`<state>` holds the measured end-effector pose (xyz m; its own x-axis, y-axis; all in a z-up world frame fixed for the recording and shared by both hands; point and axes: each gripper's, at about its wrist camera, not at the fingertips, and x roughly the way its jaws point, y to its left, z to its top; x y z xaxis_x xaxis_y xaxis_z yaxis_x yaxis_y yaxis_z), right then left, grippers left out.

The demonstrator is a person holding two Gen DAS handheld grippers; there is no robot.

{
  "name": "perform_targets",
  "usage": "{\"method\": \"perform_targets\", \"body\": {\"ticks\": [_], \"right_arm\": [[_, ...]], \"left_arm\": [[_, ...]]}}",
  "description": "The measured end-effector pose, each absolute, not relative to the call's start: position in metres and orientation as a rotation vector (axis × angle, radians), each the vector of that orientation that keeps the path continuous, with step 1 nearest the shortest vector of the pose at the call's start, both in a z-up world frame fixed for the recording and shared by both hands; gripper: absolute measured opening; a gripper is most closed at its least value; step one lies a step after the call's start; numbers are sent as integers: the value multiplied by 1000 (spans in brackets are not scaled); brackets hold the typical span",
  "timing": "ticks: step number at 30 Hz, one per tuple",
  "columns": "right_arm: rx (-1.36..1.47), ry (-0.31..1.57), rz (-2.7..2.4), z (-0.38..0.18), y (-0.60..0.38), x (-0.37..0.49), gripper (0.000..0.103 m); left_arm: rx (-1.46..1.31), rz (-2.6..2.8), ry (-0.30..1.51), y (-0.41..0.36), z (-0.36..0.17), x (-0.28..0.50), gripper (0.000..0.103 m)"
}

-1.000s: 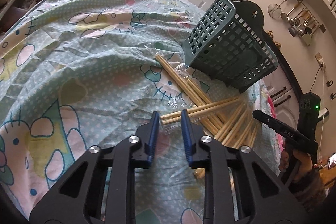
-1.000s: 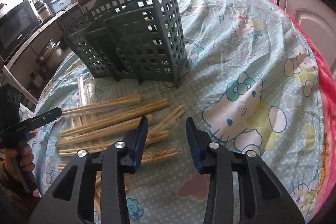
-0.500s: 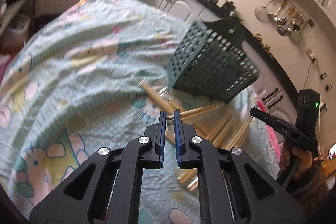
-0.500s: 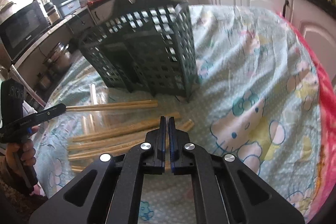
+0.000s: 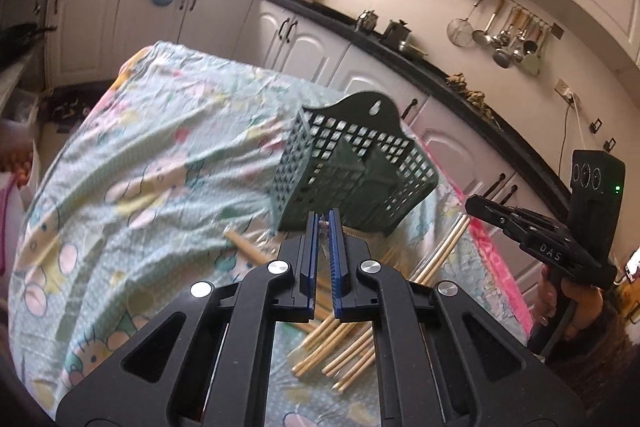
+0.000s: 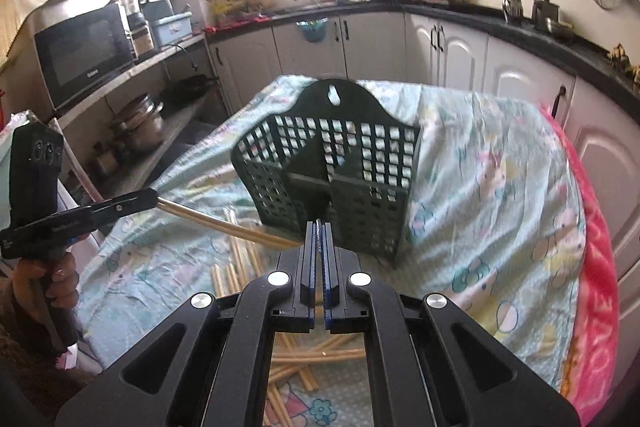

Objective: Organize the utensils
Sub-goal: 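Lift the held chopsticks with the left tool over the green caddy while the right tool carries its chopsticks alongside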

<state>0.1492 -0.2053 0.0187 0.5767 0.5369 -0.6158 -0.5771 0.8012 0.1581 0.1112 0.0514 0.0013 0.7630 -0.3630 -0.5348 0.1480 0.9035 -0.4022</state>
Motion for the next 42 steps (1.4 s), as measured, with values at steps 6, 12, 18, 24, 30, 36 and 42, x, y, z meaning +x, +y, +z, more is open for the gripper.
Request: {"method": "perform_targets", "body": {"ticks": [6, 12, 18, 24, 30, 36, 42], "right_arm": [[-82, 653, 674, 42, -199, 143, 3], [-100, 607, 680, 63, -195, 141, 3], [-104, 560, 678, 84, -195, 138, 2], [-104, 511, 668, 107, -198, 137, 2], [-101, 434, 657, 143, -200, 137, 2], [-90, 362, 647, 177, -201, 145, 2], [-76, 313, 628, 200, -203, 157, 2]], "left_arm": [[-312, -319, 609, 41, 24, 114, 2], [-274, -357, 569, 26, 46, 116, 2], [-245, -402, 532, 14, 70, 121, 2], [-224, -453, 479, 3, 103, 123, 2], [-194, -477, 408, 0, 142, 124, 2], [-148, -451, 347, 4, 176, 126, 2], [-120, -419, 317, 9, 193, 135, 2]]}}
